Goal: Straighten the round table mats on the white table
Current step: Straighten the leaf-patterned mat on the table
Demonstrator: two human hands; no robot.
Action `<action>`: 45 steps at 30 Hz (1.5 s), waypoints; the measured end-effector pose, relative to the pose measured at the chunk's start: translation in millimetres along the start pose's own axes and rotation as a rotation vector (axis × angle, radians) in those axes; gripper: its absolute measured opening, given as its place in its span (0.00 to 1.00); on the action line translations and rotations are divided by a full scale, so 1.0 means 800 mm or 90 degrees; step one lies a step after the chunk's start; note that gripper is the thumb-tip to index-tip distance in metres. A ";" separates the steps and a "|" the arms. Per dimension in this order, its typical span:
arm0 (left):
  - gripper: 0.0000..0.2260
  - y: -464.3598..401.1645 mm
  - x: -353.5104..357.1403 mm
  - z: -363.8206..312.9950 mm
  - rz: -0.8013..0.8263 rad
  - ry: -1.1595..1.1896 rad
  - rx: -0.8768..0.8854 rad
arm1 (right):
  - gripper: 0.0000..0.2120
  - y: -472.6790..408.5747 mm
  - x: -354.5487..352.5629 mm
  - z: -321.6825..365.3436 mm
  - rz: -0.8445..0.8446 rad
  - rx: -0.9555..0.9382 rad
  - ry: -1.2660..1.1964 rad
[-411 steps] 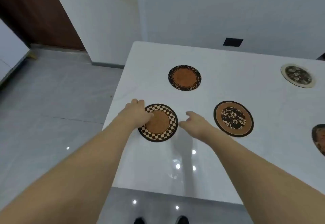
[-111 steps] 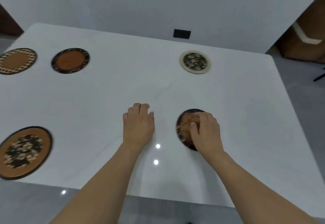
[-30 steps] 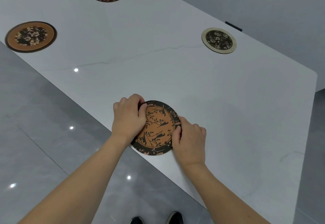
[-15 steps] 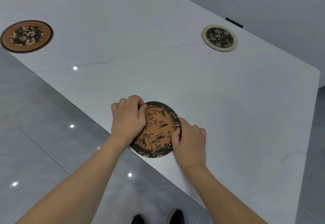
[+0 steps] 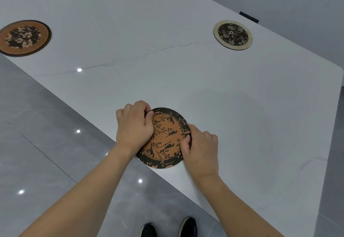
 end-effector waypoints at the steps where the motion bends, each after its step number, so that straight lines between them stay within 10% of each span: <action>1: 0.03 0.000 0.000 -0.001 0.001 -0.002 0.000 | 0.18 0.000 0.000 0.000 0.001 0.000 -0.003; 32: 0.02 0.001 0.000 -0.010 0.003 -0.060 0.041 | 0.14 0.003 -0.001 -0.006 -0.051 0.016 -0.054; 45: 0.26 0.002 0.033 -0.015 0.152 -0.229 0.149 | 0.29 -0.003 0.009 -0.001 -0.018 -0.044 0.061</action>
Point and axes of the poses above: each hand's wrist, its own y-axis away from the middle knuckle, its own x-axis out of the palm, z = x × y, the point moved 7 cm from there along -y, towards the middle knuckle, and after that the axes turned 5 degrees about -z, right-handed, at the moved point
